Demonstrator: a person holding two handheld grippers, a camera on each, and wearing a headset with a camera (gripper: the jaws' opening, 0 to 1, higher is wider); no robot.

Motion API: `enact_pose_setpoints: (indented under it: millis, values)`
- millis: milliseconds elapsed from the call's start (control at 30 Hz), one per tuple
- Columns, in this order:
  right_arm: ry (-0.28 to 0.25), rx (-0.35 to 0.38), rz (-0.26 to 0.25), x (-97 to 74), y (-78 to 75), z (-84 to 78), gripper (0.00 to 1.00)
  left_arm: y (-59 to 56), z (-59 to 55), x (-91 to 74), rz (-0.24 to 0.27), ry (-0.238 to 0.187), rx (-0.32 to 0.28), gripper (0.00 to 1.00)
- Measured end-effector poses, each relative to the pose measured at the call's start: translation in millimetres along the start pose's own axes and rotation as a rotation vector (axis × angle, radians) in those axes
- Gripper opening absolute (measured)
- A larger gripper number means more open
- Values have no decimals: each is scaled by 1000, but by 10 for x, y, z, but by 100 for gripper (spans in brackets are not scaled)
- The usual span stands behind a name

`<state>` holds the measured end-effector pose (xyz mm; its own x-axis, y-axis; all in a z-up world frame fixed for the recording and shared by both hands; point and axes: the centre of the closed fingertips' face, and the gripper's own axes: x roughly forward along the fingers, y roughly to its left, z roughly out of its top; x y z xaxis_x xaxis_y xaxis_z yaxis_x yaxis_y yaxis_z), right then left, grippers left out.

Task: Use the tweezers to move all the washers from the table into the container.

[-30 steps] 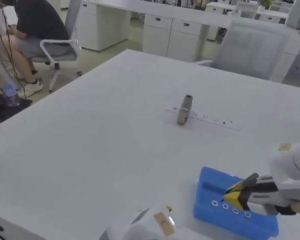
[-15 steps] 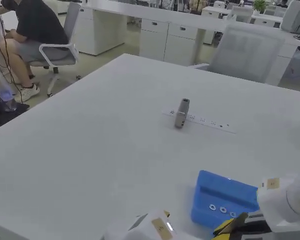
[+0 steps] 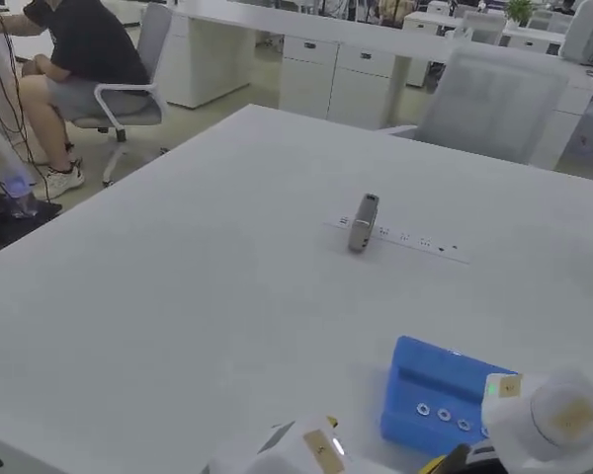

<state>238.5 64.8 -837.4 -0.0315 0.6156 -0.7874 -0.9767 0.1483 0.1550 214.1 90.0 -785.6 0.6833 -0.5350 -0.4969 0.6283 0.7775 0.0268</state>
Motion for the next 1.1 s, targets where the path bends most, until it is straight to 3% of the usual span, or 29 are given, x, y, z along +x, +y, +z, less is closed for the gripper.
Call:
enact_pose_setpoints:
  millis: [233,367,933,1100]
  values:
    - [22,-24,18,33,81,-18,5,1,-1,-2,1,0,-1,76]
    - [60,-67,3,52,42,-79,5,1,0,-5,1,-1,-2,76]
    - [103,-189,-10,100,125,-49,4,11,-1,-10,7,-2,-2,76]
    - [86,-150,-24,87,116,-46,4,10,0,-12,7,-3,-2,76]
